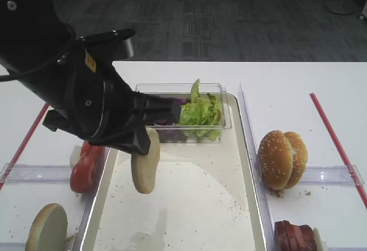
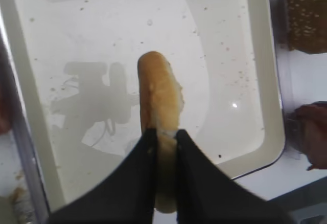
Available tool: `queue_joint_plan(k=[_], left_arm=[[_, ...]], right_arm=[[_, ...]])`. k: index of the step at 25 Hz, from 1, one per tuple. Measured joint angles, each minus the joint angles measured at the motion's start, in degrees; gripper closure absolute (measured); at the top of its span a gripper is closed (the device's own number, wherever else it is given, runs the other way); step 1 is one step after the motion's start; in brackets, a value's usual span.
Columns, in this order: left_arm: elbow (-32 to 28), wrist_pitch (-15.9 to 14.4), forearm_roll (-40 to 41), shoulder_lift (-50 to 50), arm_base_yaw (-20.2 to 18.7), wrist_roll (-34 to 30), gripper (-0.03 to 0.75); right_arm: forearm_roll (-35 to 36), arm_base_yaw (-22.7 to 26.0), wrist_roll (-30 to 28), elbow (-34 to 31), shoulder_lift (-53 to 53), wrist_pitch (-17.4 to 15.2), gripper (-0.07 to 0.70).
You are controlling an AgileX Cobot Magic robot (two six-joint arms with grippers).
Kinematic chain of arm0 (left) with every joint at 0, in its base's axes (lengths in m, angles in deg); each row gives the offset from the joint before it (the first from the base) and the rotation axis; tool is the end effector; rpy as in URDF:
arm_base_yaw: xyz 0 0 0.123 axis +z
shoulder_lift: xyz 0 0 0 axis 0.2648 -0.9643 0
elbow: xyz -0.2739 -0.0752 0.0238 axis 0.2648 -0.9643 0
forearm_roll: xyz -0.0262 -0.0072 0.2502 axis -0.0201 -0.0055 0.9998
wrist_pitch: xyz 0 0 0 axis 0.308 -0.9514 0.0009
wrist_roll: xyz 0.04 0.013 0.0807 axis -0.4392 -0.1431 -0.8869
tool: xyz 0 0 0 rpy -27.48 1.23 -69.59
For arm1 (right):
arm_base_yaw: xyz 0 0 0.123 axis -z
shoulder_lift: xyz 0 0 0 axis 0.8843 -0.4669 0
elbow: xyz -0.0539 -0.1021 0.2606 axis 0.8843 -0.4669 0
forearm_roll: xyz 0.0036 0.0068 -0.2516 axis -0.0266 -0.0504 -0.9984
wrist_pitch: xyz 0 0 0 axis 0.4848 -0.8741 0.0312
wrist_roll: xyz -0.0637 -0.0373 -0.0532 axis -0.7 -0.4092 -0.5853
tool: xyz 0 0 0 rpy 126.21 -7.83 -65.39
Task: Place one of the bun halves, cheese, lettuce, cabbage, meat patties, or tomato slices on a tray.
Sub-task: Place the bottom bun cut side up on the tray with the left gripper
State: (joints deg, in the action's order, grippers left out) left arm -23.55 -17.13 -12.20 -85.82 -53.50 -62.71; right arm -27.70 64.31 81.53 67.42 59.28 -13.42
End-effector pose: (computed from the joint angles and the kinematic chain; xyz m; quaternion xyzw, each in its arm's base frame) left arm 0.2199 -0.1866 0.2697 0.0722 0.9692 -0.1778 0.1541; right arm -0.0082 0.0081 0.2662 0.0052 0.8711 0.0344 0.4899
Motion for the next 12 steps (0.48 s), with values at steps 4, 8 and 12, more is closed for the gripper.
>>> queue_joint_plan(k=[4,8,12], left_arm=[[0.0,2.69,-7.03,0.0,0.0,-5.9,0.671],[0.0,4.67,-14.1,0.0,0.0,-11.4,0.671],[0.0,5.85,-18.12,0.0,0.34,-14.7,0.671]], right_arm=[[0.0,0.0,0.0,0.0,0.0,0.0,0.267],[0.0,0.0,-0.22,0.0,0.0,0.0,0.267],[0.0,0.0,-0.22,0.0,0.0,0.0,0.267]])
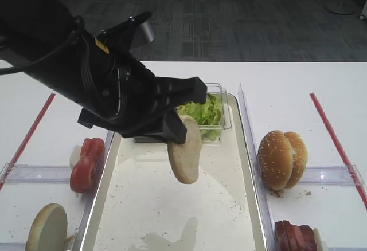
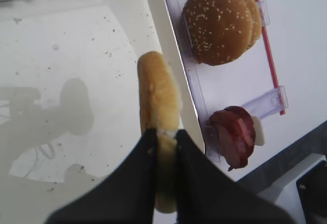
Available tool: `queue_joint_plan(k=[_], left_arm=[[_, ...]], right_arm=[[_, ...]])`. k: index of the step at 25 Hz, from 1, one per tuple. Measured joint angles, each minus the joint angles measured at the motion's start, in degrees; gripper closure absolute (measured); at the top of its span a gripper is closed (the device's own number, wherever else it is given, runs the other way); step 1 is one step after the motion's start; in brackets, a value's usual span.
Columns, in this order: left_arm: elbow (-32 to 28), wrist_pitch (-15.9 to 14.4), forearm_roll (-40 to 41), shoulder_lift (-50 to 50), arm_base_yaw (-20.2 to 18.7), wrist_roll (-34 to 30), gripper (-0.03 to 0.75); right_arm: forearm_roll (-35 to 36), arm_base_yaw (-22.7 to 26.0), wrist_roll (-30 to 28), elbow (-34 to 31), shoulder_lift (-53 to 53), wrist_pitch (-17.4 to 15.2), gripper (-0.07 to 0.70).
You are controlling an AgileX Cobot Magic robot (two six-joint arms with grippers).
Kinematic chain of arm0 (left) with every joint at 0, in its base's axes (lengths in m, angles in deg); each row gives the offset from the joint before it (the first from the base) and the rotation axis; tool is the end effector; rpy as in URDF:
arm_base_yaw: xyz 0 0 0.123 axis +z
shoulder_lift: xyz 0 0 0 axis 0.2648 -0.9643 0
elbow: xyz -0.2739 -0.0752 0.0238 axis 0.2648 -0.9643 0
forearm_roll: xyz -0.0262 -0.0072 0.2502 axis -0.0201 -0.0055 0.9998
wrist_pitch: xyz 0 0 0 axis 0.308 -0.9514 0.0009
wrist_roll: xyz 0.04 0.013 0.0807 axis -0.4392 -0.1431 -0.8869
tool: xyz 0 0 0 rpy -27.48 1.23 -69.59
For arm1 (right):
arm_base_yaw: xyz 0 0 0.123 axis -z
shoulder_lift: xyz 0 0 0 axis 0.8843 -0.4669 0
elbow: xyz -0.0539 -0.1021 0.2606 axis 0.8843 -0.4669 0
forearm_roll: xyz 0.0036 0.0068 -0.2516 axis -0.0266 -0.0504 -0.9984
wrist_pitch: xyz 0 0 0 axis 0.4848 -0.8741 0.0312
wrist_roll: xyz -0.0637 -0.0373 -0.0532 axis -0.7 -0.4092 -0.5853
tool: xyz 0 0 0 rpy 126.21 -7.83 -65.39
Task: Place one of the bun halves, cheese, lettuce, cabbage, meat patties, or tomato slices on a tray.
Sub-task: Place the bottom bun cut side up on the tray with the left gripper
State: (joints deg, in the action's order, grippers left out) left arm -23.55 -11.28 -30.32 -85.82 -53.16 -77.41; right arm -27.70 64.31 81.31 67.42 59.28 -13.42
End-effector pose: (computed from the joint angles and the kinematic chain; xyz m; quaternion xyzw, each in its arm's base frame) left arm 0.2189 -0.2043 0.2797 0.0955 0.9384 -0.2891 0.1635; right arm -0.0082 0.0081 0.2662 0.0035 0.8711 0.0334 0.4900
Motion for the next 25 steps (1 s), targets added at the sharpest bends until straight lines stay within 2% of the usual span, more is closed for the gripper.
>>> queue_joint_plan(k=[7,14,22,25], left_arm=[[0.0,-1.92,-2.26,-3.39,3.27,-3.24,0.671],[0.0,-1.78,-10.42,-9.65,4.35,-11.56,0.68],[0.0,-1.06,-13.91,-15.02,6.91,-16.61,0.682],[0.02,-1.06,-17.54,-16.25,7.81,-20.27,0.682]], right_arm=[[0.0,0.0,0.0,0.0,0.0,0.0,0.267],[0.0,0.0,0.0,0.0,0.0,0.0,0.267],[0.0,0.0,0.0,0.0,0.0,0.0,0.267],[0.0,0.0,0.0,0.0,0.0,0.0,0.267]])
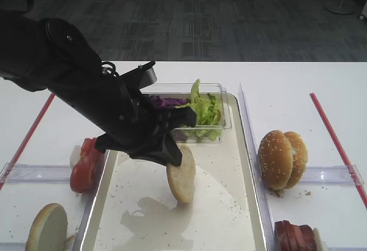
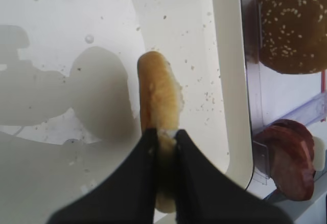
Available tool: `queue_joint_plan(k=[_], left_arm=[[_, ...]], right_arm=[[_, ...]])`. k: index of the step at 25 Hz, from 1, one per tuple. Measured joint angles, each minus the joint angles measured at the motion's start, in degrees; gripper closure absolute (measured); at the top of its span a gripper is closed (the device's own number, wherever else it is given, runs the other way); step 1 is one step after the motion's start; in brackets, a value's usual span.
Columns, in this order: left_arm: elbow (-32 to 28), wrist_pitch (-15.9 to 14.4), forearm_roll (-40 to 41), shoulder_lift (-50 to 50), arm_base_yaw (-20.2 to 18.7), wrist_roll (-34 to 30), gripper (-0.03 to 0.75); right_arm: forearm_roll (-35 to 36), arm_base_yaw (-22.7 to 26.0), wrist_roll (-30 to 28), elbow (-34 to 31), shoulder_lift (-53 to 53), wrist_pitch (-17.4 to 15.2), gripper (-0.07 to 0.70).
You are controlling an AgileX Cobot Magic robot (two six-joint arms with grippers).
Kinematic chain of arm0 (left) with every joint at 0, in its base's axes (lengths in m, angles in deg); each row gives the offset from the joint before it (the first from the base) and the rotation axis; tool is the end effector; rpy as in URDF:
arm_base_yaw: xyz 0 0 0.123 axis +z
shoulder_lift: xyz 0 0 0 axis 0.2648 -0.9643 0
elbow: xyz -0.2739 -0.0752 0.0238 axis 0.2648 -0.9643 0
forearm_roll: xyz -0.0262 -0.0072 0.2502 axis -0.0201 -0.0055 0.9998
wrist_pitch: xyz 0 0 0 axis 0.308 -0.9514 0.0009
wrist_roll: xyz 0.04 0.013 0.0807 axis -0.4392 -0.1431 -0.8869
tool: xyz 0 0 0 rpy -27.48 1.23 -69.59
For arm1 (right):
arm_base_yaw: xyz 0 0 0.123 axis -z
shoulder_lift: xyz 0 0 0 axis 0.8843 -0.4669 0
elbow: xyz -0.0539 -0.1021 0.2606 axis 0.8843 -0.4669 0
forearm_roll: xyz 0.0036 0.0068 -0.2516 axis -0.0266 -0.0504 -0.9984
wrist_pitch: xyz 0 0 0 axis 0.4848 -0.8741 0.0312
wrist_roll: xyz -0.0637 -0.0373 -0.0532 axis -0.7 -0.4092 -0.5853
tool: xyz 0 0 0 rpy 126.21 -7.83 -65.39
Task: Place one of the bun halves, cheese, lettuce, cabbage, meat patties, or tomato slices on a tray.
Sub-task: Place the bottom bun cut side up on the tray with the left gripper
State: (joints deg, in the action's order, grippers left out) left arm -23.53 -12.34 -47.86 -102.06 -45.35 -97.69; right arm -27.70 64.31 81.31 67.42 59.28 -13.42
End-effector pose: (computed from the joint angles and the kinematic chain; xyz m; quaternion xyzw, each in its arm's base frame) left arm 0.2687 -0.2041 0.1988 0.0765 0.9475 -0.3032 0.0665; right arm -0.0082 0.0081 0.2662 0.0035 0.8711 0.0334 0.4900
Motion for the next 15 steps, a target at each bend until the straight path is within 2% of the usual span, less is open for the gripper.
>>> queue_joint_plan(k=[6,15], left_arm=[[0.21,0.0,-2.53,-2.03,0.37,-3.19,0.682],[0.3,-0.1,-2.94,-2.03,1.03,-3.56,0.683]], right_arm=[[0.0,0.0,0.0,0.0,0.0,0.0,0.267],[0.0,0.0,0.0,0.0,0.0,0.0,0.267]])
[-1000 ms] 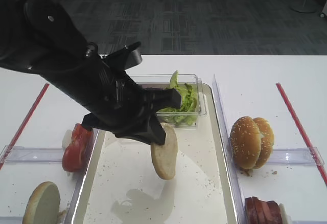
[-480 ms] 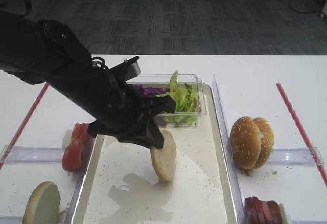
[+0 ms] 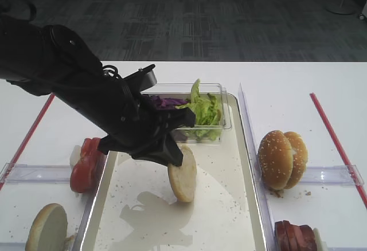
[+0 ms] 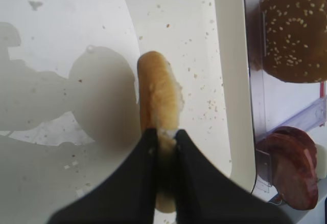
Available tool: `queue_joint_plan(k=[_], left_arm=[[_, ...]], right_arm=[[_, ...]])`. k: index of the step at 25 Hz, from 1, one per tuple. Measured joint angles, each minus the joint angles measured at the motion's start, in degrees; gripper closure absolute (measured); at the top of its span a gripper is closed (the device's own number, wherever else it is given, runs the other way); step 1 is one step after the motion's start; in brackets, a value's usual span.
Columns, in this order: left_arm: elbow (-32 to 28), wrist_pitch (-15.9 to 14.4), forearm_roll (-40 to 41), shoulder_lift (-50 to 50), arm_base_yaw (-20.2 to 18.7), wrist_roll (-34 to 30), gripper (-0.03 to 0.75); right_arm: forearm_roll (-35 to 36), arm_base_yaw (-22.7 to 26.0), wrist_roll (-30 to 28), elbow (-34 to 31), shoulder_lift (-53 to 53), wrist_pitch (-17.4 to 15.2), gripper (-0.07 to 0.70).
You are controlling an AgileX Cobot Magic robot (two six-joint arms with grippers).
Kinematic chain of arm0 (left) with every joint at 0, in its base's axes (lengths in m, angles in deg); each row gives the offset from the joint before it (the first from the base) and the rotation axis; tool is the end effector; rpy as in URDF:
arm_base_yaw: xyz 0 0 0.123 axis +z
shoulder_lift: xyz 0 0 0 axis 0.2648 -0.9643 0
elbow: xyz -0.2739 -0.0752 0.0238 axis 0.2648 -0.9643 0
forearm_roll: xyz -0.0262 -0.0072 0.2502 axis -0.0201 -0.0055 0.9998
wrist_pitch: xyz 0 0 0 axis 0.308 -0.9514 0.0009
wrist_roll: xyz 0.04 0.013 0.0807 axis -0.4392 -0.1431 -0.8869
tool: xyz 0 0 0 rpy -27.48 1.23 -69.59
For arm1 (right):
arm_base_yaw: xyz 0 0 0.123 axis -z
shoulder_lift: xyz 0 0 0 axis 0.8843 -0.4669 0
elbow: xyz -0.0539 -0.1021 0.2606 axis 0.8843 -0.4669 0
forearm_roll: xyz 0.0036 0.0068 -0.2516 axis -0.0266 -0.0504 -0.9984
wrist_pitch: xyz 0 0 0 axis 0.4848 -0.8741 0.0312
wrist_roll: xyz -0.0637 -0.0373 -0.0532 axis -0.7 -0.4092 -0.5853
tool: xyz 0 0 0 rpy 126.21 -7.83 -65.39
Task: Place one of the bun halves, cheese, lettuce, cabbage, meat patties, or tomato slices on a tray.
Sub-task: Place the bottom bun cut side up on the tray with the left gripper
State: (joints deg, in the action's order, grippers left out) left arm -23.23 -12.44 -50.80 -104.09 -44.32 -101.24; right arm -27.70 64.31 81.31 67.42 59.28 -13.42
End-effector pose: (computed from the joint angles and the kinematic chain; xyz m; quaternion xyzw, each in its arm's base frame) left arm 0.2754 -0.2035 0.1900 0.0757 0.9451 -0.3118 0.0612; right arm -0.0082 0.0081 0.2662 0.0035 0.8711 0.0334 0.4900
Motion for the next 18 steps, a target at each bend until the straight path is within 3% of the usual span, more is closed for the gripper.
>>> queue_joint_plan(k=[18], left_arm=[[0.0,-1.16,2.57,0.0,0.0,1.77,0.609]], right_arm=[[0.0,0.0,0.0,0.0,0.0,0.0,0.267]])
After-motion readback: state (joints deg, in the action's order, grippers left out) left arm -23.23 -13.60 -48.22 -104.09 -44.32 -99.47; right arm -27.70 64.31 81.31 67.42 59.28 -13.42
